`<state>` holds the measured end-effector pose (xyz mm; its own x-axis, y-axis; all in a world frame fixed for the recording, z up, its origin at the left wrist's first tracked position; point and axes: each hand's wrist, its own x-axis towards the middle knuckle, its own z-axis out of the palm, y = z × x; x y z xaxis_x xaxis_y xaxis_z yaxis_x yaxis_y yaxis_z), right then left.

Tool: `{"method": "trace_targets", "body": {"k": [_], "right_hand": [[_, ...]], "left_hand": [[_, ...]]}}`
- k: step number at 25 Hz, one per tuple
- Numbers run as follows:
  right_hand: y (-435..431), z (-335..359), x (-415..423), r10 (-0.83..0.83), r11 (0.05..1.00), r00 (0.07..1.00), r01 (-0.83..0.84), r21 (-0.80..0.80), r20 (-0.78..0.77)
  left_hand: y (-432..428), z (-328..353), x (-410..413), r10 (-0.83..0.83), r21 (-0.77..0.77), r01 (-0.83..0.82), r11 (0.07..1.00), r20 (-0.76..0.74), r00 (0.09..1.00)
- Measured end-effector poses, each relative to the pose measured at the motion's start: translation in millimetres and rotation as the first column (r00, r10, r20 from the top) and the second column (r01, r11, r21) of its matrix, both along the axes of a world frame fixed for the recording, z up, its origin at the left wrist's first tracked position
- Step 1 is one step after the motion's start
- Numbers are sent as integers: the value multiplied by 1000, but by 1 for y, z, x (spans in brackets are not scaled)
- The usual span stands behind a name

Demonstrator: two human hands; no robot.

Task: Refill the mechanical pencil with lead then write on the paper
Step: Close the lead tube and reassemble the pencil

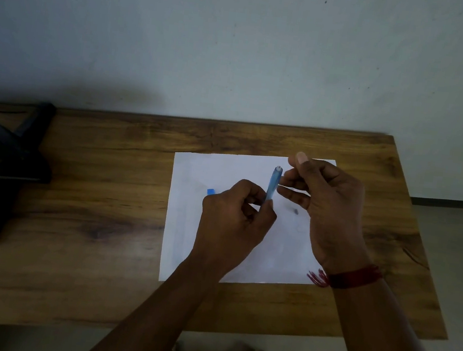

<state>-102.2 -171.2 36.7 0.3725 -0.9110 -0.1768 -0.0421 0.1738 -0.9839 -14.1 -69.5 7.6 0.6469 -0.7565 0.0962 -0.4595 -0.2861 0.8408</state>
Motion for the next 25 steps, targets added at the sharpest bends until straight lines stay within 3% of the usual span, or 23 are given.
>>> {"method": "trace_targets", "body": {"k": [9, 14, 19, 23, 25], "right_hand": [[2, -19, -21, -62, 977, 939, -12, -213, -338], [22, -8, -21, -6, 884, 969, -110, -455, -247], [39, -2, -20, 53, 869, 987, -119, -481, -149], [29, -8, -20, 53, 880, 973, -152, -450, -224], [19, -14, -28, -35, 871, 941, -138, -472, -338]], "left_hand": [[11, 2, -3, -9, -54, 8, 998, -3, 1000], [16, 5, -2, 8, -47, -9, 999, -16, 1000], [14, 1, 2, 5, -11, -5, 1000, -35, 999], [13, 0, 2, 24, 1, -24, 1000, -50, 998], [13, 1, 3, 20, -21, -21, 1000, -56, 998]]}}
